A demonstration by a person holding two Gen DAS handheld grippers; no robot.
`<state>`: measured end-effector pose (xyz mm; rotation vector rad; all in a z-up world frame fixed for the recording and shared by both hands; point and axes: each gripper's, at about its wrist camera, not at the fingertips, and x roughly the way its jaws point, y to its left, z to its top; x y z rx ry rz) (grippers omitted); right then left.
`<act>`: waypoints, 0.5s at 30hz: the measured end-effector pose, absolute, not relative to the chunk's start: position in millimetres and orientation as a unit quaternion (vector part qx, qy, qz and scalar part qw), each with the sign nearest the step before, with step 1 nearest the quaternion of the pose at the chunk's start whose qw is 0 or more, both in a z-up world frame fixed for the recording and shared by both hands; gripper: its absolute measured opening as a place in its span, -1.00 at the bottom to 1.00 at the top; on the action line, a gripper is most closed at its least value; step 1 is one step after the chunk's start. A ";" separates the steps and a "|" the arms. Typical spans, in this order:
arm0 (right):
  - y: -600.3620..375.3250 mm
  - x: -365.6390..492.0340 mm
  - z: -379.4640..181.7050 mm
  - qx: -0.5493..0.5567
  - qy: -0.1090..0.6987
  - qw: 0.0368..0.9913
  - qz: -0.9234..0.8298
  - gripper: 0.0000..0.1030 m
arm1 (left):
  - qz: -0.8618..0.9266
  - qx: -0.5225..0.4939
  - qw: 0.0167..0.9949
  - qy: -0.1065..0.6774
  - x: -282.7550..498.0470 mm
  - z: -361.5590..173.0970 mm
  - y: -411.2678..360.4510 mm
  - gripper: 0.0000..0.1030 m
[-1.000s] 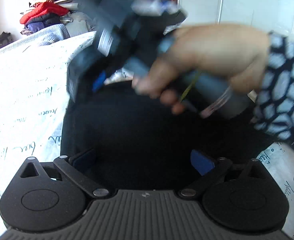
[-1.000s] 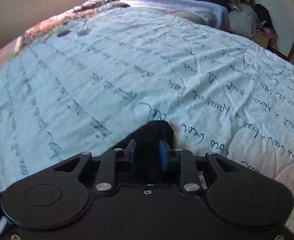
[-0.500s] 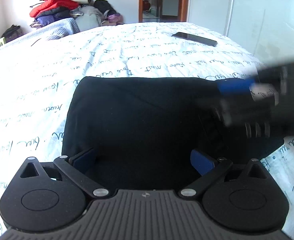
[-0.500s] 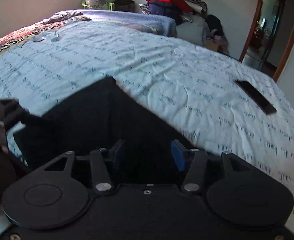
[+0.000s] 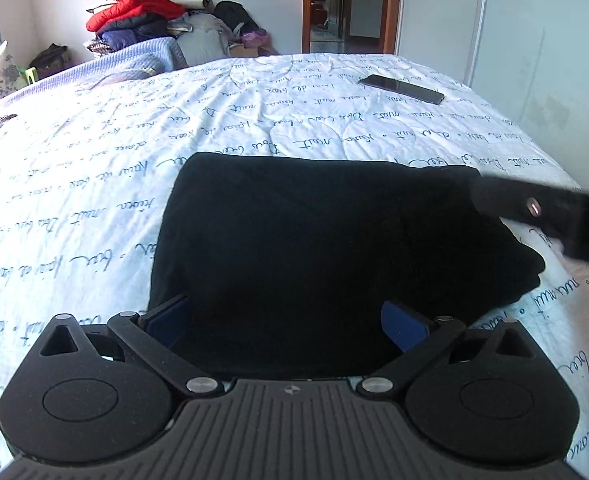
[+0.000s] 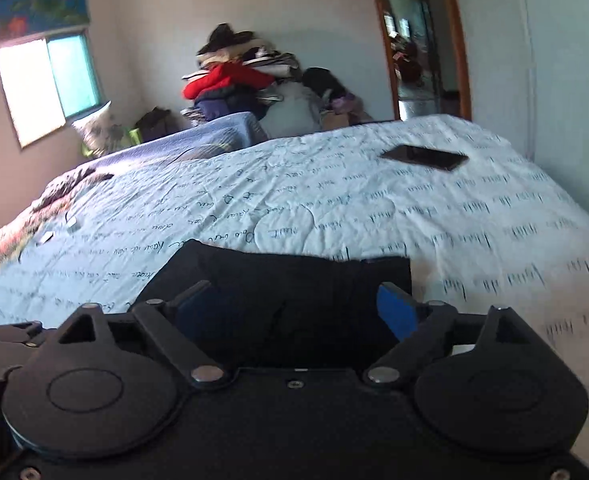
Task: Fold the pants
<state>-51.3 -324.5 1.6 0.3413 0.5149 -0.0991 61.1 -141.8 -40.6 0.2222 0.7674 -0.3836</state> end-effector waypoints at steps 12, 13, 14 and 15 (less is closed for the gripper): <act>-262.5 -126.3 6.0 0.103 0.263 0.957 -0.059 0.79 | -0.153 0.108 0.910 0.370 9.9 -29.3 -104.4 0.98; -260.8 -129.5 4.5 0.104 0.265 0.957 -0.054 0.79 | -0.149 0.106 0.910 0.373 7.2 -29.7 -100.0 0.98; -258.7 -131.0 2.7 0.104 0.269 0.956 -0.050 0.79 | -0.146 0.104 0.910 0.374 5.1 -30.0 -96.8 0.98; -255.1 -132.5 0.0 0.102 0.275 0.955 -0.047 0.79 | -0.143 0.103 0.910 0.375 3.3 -30.2 -93.8 0.98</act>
